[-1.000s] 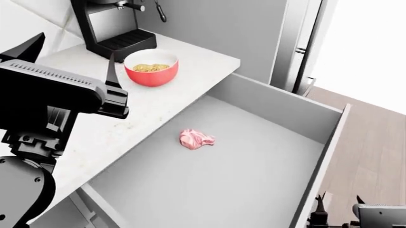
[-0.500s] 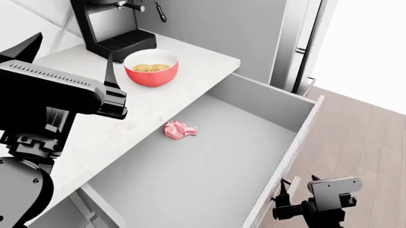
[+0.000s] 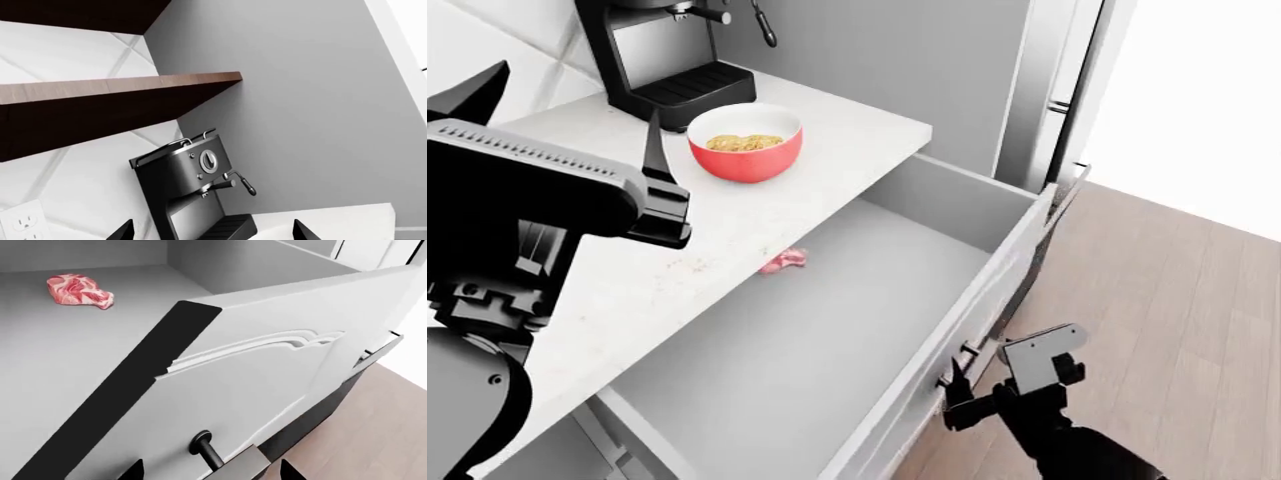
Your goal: Place the bar in the bowl and close the drawer.
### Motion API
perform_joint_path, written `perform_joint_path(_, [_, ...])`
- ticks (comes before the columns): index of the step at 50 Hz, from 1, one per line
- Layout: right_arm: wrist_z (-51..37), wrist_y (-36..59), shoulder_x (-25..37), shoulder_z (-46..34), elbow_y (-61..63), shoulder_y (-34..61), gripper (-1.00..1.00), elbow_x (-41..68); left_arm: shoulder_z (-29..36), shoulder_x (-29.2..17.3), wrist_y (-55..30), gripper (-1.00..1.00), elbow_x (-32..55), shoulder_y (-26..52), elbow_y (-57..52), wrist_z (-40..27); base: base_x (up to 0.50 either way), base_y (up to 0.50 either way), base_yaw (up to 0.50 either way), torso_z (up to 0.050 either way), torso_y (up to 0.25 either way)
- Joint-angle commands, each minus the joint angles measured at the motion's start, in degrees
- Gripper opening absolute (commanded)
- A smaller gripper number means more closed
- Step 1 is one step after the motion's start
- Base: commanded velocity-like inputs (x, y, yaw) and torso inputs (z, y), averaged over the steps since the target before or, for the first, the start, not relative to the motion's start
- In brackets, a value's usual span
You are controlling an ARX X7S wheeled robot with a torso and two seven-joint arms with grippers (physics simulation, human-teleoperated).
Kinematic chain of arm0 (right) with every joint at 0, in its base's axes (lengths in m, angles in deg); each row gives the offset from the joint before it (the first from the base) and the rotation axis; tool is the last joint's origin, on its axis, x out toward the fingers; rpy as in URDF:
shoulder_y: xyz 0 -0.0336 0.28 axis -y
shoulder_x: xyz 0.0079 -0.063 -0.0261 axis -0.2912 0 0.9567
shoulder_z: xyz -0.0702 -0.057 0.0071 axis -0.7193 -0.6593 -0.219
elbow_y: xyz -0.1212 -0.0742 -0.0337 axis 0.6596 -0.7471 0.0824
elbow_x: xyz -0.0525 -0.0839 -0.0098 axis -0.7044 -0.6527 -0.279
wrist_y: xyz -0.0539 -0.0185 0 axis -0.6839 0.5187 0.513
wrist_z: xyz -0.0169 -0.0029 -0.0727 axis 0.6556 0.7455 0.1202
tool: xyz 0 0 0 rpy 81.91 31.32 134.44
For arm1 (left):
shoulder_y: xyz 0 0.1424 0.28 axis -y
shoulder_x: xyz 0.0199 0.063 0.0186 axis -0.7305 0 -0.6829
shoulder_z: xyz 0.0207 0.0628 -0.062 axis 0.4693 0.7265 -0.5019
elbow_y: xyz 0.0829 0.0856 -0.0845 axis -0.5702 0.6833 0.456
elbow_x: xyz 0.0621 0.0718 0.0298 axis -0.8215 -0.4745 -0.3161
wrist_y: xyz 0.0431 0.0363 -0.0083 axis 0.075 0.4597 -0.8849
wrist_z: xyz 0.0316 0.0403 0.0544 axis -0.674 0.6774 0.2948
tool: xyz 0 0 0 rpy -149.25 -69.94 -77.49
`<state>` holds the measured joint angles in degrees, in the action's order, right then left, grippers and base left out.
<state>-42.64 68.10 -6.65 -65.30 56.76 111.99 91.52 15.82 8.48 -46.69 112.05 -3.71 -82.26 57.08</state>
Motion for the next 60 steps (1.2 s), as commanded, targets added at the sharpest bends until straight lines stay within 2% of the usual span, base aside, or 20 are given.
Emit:
perform_joint_path(1, [9.06, 0.63, -8.97, -3.14, -12.85, 3.44, 1.0, 0.3, 0.3, -0.18, -0.68, 1.0, 0.19, 0.66, -0.08, -0.24, 0.0, 0.0, 0.0, -0.01, 0.0])
perform_joint_path(17, [26.22, -8.64, -28.19, -1.01, -45.04, 9.08, 1.0, -1.51, -0.23, -0.14, -1.85, 1.0, 1.29, 0.79, -1.28, -0.92, 0.0, 0.0, 0.0, -0.001, 0.0])
perform_joint_path(25, [27.55, -6.59, -30.42, 3.07, -45.27, 10.75, 1.0, -6.72, -0.07, -0.21, -1.82, 1.0, 1.4, 0.84, -1.31, -0.99, 0.0, 0.0, 0.0, 0.0, 0.0])
perform_joint_path(41, [31.6, -2.3, -34.57, 22.66, -45.28, 12.66, 1.0, -25.8, 0.93, 0.25, -0.62, 1.0, 0.9, 0.61, -0.44, -1.14, 0.0, 0.0, 0.0, 0.0, 0.0])
perform_joint_path(44, [30.86, -2.47, -34.57, 21.39, -45.28, 13.33, 1.0, -24.43, 0.72, 0.3, -0.55, 1.0, 1.16, 0.4, -0.51, -1.15, 0.0, 0.0, 0.0, 0.0, 0.0])
perform_joint_path(51, [27.29, -3.11, -31.92, 27.17, -43.52, 12.1, 1.0, -27.82, 0.71, 0.2, -0.04, 1.0, 1.22, 0.0, -0.41, -1.05, 0.0, 0.0, 0.0, 0.0, 0.0])
perform_joint_path(54, [19.16, 8.79, -21.55, 26.85, -17.73, 4.18, 1.0, -25.96, 1.07, 0.38, 0.7, 1.0, 0.81, -0.29, -0.05, -1.07, 0.0, 0.0, 0.0, 0.0, 0.0])
perform_joint_path(55, [17.55, 10.73, -19.36, 26.99, -12.65, 2.56, 1.0, -25.35, 1.21, 0.44, 0.93, 1.0, 0.69, -0.36, 0.1, -1.04, 0.0, 0.0, 0.0, 0.0, 0.0])
perform_joint_path(60, [11.57, 15.69, -12.26, 28.49, 2.03, -2.65, 1.0, -22.91, 2.39, 1.08, 2.11, 1.0, -0.13, -0.31, 1.16, -0.98, 0.0, 0.0, 0.0, 0.0, 0.0])
